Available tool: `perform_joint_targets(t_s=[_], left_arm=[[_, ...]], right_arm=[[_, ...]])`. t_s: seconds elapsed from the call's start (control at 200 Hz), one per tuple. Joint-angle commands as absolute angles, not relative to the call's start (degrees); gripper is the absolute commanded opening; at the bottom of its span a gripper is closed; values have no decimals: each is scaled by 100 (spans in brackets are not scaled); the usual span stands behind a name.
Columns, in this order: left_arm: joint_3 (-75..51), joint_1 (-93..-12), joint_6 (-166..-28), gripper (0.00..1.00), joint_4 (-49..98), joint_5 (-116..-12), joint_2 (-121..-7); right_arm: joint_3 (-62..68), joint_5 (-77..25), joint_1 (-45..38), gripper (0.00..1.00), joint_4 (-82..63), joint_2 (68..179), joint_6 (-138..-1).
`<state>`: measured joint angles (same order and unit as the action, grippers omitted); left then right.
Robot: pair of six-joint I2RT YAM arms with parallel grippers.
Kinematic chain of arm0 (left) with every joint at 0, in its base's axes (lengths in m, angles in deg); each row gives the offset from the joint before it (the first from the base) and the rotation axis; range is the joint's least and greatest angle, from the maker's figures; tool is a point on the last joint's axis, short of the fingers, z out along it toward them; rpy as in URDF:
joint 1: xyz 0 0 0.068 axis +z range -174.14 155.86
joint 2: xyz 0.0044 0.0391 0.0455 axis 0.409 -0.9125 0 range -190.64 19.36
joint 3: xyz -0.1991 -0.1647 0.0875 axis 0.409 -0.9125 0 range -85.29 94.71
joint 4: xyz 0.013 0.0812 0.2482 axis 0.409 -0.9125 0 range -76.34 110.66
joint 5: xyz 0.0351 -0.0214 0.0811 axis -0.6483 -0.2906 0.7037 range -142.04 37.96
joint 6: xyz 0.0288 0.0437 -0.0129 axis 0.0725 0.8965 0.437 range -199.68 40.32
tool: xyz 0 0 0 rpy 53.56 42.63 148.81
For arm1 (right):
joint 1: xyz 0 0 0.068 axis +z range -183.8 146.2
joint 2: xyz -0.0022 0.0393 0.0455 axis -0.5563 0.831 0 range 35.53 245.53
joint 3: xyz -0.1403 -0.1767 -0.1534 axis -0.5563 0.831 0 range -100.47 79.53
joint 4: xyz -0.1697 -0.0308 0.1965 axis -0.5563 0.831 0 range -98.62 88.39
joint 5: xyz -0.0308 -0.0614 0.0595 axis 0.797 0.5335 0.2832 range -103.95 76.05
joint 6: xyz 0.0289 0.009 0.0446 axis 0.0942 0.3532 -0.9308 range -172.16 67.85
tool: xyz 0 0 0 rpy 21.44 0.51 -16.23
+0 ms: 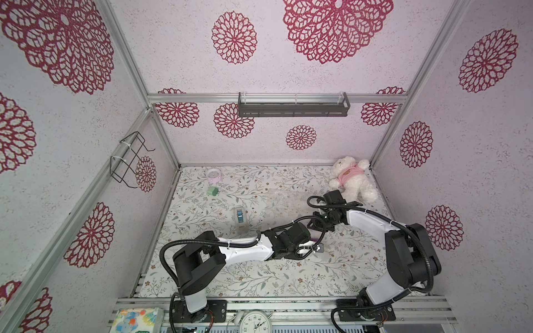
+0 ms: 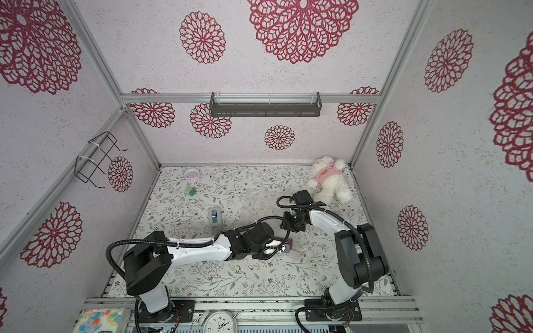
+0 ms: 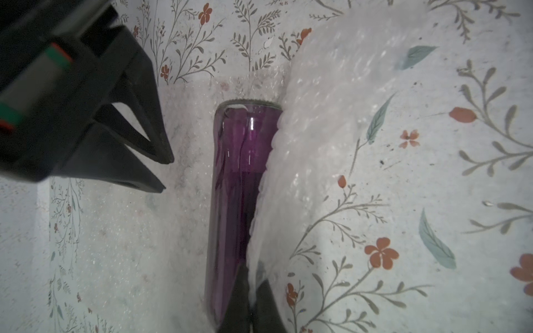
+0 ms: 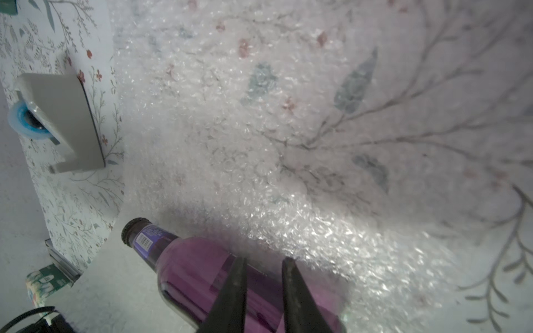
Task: Wrap wine bottles in bubble wrap
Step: Wrap the wine bottle in bubble wrap.
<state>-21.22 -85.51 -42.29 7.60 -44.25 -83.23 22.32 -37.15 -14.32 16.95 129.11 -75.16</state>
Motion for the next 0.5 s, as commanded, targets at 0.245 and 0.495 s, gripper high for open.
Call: perform_joint_targets(t_s=[0.245,0.495], left_arm=[[-1592,-8180,-3846,6,568,-4746,-8863],[-1437,-8067,-3841,12,456,-4901,-9062]], right_arm=[[1969,-4488,-1463,2,1837,13422,-6700],[1934,-3899,-1586,39,1596,12992,-6859]])
